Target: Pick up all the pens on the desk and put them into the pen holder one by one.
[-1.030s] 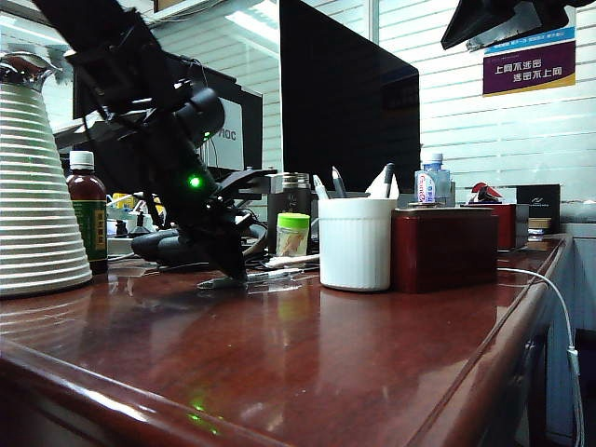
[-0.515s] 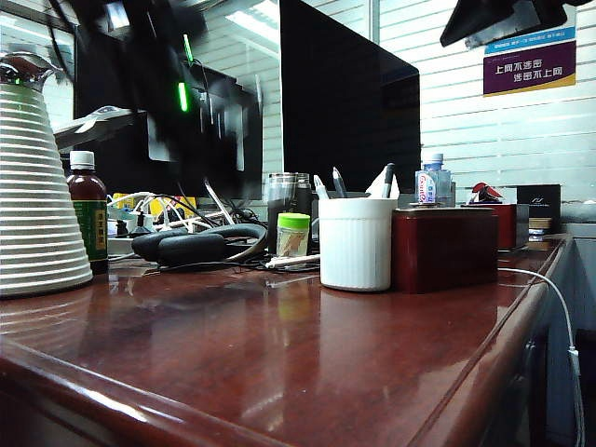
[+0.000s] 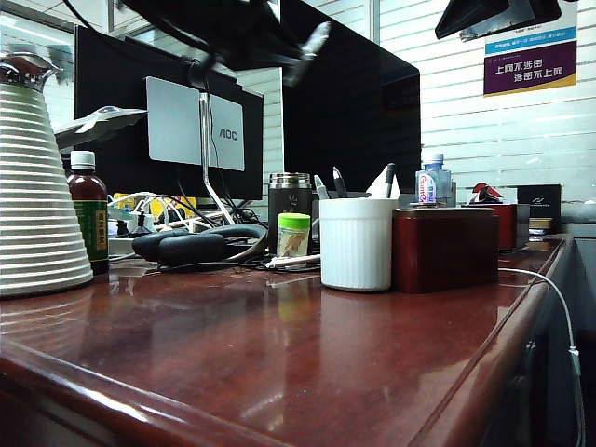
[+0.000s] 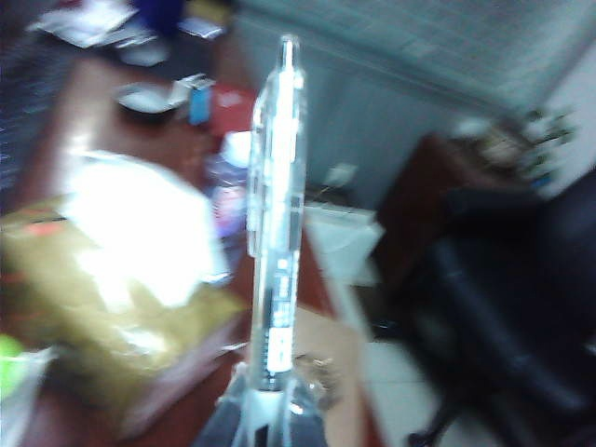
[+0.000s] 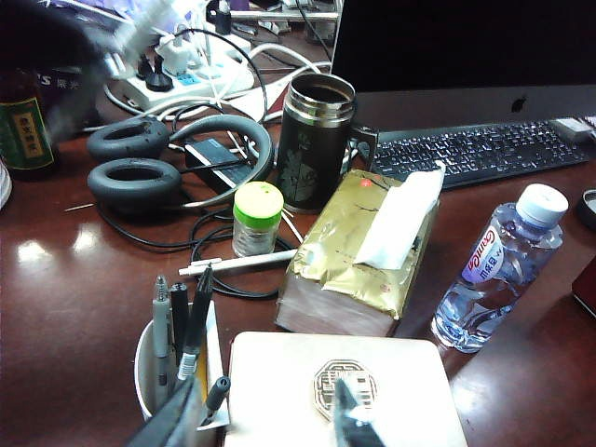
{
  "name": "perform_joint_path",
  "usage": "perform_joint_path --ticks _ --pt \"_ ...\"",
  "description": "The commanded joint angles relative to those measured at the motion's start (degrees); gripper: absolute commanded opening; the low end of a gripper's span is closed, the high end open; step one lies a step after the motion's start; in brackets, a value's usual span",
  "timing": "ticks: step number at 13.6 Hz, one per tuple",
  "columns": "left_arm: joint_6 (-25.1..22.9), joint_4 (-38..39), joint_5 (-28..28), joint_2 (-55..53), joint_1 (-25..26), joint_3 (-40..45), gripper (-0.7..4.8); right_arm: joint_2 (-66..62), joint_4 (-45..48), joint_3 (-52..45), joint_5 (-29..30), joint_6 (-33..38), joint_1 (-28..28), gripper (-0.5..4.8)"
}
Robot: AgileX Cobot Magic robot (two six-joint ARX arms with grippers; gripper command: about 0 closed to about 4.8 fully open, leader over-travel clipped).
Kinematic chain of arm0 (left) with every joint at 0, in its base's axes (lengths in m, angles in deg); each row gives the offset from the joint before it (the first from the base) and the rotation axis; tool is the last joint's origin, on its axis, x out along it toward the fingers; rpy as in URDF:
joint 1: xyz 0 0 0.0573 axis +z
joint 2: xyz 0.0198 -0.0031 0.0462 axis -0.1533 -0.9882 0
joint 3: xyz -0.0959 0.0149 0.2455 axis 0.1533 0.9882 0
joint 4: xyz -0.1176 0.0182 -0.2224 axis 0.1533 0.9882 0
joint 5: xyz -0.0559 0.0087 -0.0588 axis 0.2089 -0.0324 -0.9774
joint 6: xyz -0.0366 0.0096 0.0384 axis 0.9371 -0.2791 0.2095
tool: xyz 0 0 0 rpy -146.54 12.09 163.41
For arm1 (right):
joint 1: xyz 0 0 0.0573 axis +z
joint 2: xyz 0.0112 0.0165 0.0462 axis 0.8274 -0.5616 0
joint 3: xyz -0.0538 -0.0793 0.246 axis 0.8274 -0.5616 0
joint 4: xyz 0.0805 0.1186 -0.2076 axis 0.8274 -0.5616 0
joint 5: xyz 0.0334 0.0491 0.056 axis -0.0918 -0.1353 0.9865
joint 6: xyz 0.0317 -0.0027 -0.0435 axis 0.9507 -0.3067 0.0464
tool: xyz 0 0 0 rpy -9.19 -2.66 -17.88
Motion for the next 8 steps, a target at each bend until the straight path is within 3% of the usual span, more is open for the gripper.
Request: perform_joint_path --ticks 1,2,3,6,8 --pt "10.45 -27.56 0.52 -2.29 -2.64 11.10 -0.06 0.28 0.92 0.31 0.09 -0.17 0.02 1.84" --pt "11.74 -33.51 1.84 -3.02 -3.34 13.40 -0.06 0.28 0.90 0.31 0.11 -0.17 0.02 1.84" --pt "14.56 -45.68 4.46 -5.44 -4.39 17.64 -0.06 0.28 0.81 0.31 -0.04 -0.17 0.02 1.84" --pt "18.01 -57.48 10.78 -13.42 -7.78 19.56 -0.06 0.28 0.33 0.31 -0.09 -0.63 -0.68 1.84" --pt "18.01 -59.25 13.14 -16.22 -9.35 19.58 -0.06 0.28 -0.31 0.31 -0.09 -1.73 -1.64 1.84"
